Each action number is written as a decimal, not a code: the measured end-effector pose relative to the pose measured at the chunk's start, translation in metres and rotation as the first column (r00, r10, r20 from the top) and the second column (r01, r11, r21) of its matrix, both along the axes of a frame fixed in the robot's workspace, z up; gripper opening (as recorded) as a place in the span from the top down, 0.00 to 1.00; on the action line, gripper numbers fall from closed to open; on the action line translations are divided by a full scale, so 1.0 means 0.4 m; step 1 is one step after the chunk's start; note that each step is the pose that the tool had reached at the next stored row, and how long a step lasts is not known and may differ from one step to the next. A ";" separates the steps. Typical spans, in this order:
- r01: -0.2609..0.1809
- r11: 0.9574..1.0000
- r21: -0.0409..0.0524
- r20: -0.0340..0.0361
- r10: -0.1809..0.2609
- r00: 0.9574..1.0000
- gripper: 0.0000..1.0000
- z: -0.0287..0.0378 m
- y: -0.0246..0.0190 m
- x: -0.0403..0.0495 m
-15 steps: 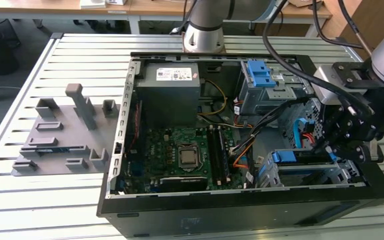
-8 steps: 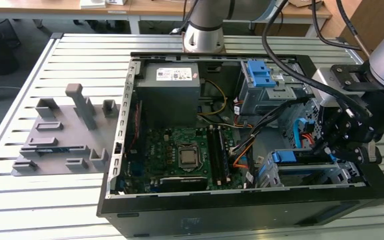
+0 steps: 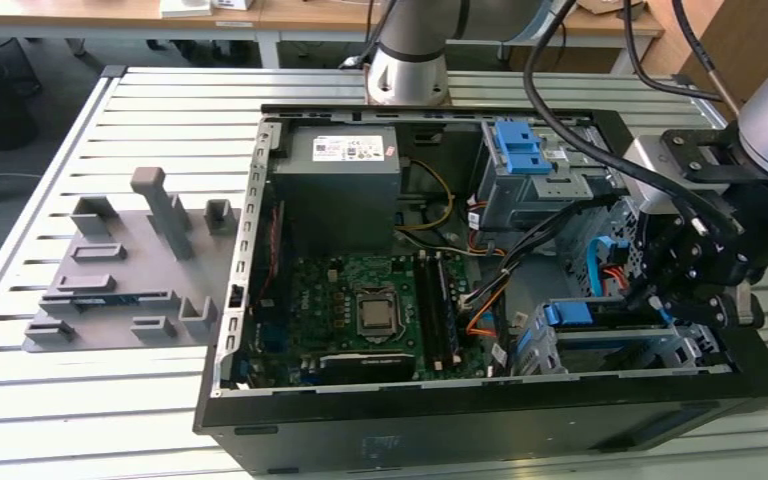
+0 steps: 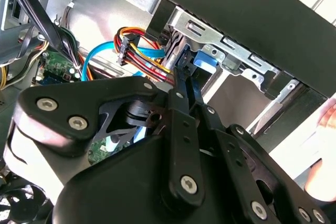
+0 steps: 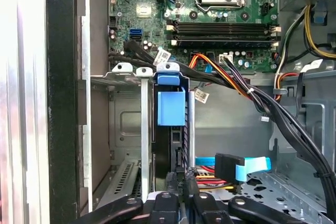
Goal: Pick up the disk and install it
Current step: 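Insert the first disk wire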
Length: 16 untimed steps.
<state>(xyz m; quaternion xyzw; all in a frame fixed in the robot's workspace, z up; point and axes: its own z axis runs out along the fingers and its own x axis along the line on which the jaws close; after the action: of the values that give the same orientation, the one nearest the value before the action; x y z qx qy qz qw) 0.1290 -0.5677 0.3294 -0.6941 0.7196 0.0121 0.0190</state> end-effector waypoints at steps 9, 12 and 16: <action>0.000 1.000 0.000 -0.002 0.000 1.000 0.76 0.027 0.000 0.000; 0.000 1.000 0.000 -0.003 0.000 1.000 0.84 0.027 0.000 0.000; 0.000 1.000 0.000 -0.003 0.000 1.000 0.89 0.028 0.000 0.000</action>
<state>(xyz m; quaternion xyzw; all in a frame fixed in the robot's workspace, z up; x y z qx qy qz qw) 0.1290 -0.5677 0.3405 -0.6941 0.7196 0.0130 0.0179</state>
